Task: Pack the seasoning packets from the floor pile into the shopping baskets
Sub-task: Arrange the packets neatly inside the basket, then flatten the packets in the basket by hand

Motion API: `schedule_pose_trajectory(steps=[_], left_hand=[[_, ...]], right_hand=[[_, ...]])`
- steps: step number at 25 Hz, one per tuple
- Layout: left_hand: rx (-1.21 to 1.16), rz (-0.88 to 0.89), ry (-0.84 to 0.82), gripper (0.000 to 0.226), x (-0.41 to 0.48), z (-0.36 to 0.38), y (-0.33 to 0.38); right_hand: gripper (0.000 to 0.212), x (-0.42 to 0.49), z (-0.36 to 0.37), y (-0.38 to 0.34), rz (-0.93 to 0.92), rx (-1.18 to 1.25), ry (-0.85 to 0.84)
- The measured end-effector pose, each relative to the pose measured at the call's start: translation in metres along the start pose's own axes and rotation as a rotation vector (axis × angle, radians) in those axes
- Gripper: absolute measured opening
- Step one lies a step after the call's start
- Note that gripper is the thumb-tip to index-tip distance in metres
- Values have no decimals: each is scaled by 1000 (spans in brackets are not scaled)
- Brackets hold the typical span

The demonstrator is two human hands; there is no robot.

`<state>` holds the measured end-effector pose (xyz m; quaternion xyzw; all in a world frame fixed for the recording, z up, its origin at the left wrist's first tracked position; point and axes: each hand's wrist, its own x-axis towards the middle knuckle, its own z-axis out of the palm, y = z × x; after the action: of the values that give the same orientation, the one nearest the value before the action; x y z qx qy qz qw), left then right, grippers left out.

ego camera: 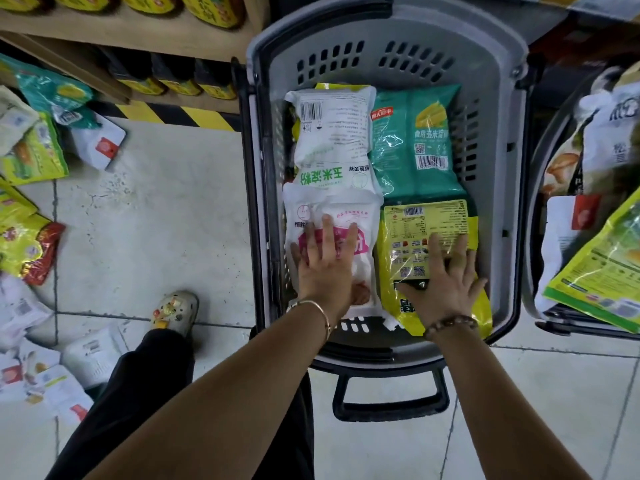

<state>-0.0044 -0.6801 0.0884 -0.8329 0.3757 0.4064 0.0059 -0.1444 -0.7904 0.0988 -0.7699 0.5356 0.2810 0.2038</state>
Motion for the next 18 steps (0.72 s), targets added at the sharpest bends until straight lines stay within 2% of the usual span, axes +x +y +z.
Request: schedule_pose_trajectory(steps=[3, 7, 11, 14, 18], left_hand=[[93, -1, -39, 82, 10, 12, -3], [87, 12, -15, 70, 13, 19, -6], [74, 46, -62, 72, 14, 13, -6], [-12, 51, -73, 69, 8, -3, -5], [-234, 140, 38, 75, -19, -38, -5]], right_hand=[[118, 8, 11, -2, -11, -82, -150], [125, 11, 18, -6, 17, -123, -149], [124, 12, 19, -10, 29, -176, -157], [111, 10, 9, -16, 42, -173, -161], [70, 0, -17, -43, -2, -10, 47]])
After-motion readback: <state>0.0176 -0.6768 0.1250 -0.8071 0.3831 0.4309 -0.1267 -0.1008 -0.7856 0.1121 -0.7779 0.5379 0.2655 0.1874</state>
